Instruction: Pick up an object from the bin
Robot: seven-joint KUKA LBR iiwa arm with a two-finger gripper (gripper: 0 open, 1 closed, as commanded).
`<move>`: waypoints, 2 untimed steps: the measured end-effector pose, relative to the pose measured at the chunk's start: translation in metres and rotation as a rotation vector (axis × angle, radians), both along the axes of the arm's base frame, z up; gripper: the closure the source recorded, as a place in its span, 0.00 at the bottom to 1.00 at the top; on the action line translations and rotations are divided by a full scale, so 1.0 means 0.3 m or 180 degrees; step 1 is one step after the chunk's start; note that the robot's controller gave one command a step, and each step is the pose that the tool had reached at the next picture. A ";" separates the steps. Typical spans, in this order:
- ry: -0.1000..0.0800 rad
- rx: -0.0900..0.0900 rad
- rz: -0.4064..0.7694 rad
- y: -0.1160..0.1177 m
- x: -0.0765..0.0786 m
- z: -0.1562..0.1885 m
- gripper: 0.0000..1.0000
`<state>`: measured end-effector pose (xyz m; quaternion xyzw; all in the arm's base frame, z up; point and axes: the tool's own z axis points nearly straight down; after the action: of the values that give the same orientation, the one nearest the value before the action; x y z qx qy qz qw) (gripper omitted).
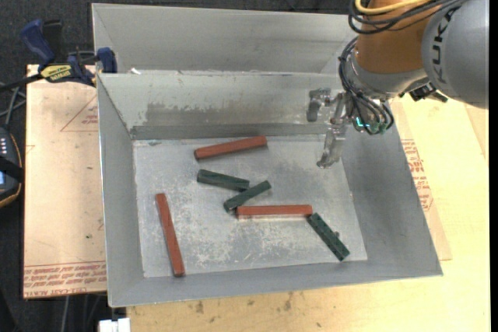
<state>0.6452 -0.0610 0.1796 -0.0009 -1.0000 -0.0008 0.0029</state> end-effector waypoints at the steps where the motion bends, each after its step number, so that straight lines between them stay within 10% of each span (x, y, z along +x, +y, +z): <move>1: -0.0025 -0.0003 0.0003 0.000 0.006 0.017 0.00; 2: -0.0039 -0.0013 0.0180 0.074 -0.031 -0.026 0.00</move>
Offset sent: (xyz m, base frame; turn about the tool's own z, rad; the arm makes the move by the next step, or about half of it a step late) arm -0.0305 0.0714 -0.0350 -0.1690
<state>0.6359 -0.0387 0.1718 0.0274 -0.9996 0.0013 -0.0032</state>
